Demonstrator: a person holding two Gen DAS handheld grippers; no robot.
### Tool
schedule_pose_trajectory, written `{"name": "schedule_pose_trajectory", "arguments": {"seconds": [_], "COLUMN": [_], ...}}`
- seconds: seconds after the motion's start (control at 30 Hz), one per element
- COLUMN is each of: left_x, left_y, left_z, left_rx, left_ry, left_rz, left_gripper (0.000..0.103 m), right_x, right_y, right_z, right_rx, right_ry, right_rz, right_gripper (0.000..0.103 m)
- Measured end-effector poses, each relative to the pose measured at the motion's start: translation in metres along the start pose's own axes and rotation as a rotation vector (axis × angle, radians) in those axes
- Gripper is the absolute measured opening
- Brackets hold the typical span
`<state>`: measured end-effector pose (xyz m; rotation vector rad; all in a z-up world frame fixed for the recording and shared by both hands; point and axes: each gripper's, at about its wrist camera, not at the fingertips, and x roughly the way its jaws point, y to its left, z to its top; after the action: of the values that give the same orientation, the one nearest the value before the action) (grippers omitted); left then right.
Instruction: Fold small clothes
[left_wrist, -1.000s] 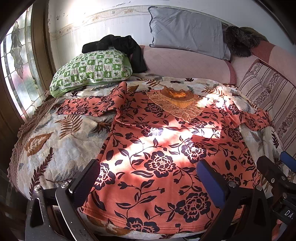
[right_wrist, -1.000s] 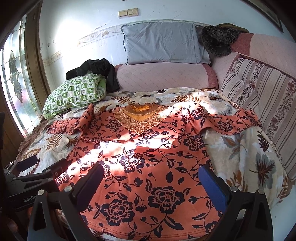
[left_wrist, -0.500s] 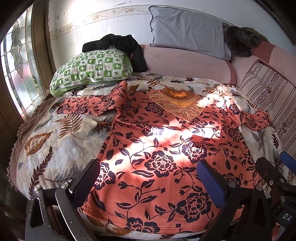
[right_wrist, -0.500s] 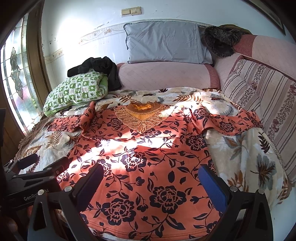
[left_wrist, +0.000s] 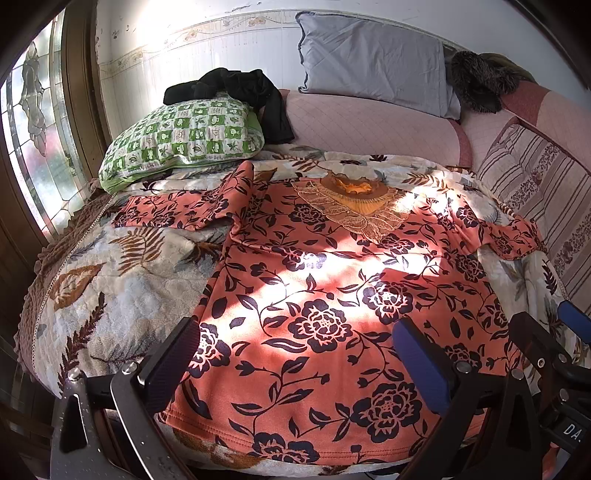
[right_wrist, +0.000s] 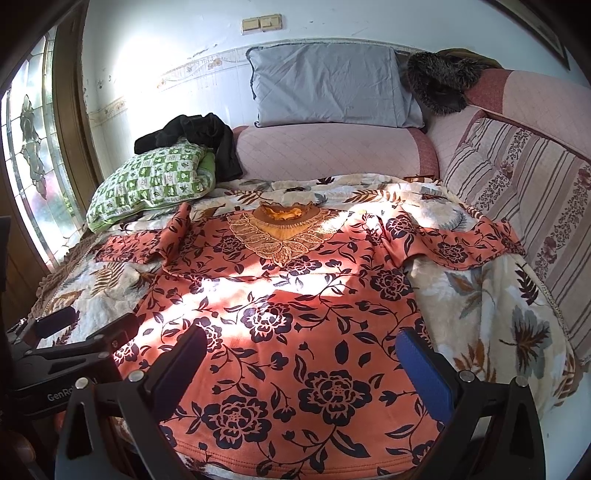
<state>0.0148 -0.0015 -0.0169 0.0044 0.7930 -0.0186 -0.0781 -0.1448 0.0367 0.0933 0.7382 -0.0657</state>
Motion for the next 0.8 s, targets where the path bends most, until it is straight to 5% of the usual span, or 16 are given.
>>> {"name": "schedule_pose_trajectory", "arguments": {"seconds": [0.67,0.8], "left_x": [0.002,0.020], "left_y": [0.000,0.024], "left_z": [0.003,-0.001], "left_rx": [0.007,-0.052], "left_ry": [0.010,0.061], "left_rz": [-0.004,-0.025], "left_gripper": [0.103,0.103], "right_x": [0.001,0.014], "right_y": [0.003,-0.013], "right_z": [0.004,-0.001], "right_rx": [-0.007,0.040], "right_ry": [-0.002,0.057], "right_rz": [0.008,0.085], "right_gripper": [0.103,0.103]}}
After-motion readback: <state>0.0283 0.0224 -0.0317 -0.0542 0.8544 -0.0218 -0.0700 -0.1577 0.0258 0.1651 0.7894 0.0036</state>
